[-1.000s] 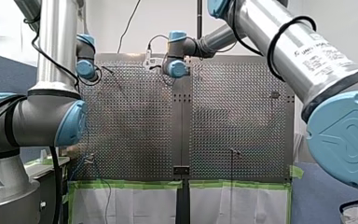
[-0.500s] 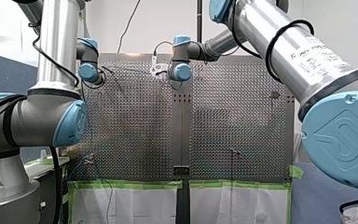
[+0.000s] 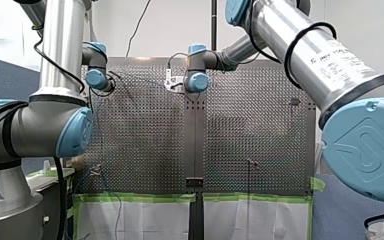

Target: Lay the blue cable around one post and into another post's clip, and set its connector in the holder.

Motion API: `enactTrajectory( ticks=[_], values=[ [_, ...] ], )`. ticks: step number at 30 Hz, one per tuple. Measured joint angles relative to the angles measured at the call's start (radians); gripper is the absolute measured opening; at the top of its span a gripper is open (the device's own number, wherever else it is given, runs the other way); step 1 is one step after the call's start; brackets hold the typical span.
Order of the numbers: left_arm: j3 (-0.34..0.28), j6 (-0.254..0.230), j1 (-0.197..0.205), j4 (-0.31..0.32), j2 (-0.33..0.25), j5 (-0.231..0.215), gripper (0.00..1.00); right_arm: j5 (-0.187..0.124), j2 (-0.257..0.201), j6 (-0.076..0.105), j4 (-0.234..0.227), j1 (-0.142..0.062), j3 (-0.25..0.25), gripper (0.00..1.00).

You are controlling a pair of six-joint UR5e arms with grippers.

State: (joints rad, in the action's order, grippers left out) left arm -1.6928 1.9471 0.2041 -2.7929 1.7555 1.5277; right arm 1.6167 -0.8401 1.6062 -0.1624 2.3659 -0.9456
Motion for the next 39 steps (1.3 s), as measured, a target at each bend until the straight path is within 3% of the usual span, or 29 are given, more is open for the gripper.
enactTrajectory(
  ticks=[1,5,7,18,31,39],
  values=[
    [0.000,-0.001,0.000,-0.002,0.000,0.002,0.80,0.000,0.000,0.000,-0.001,-0.001,-0.006,0.00],
    [-0.001,-0.002,-0.001,-0.017,0.000,0.012,0.97,0.003,0.000,-0.001,-0.006,-0.007,-0.029,0.00],
    [-0.005,0.001,-0.002,-0.023,0.000,0.012,1.00,0.007,0.000,0.000,-0.011,-0.011,-0.045,0.00],
    [-0.033,0.057,-0.006,-0.005,0.000,-0.012,1.00,0.039,0.001,0.014,-0.088,-0.046,-0.144,0.00],
    [-0.044,0.076,-0.010,0.017,0.001,0.013,1.00,0.093,0.000,0.020,-0.201,-0.089,-0.257,0.00],
    [-0.045,0.079,-0.017,0.027,0.021,0.017,1.00,0.147,0.000,0.047,-0.268,-0.129,-0.324,0.00]
  ],
)
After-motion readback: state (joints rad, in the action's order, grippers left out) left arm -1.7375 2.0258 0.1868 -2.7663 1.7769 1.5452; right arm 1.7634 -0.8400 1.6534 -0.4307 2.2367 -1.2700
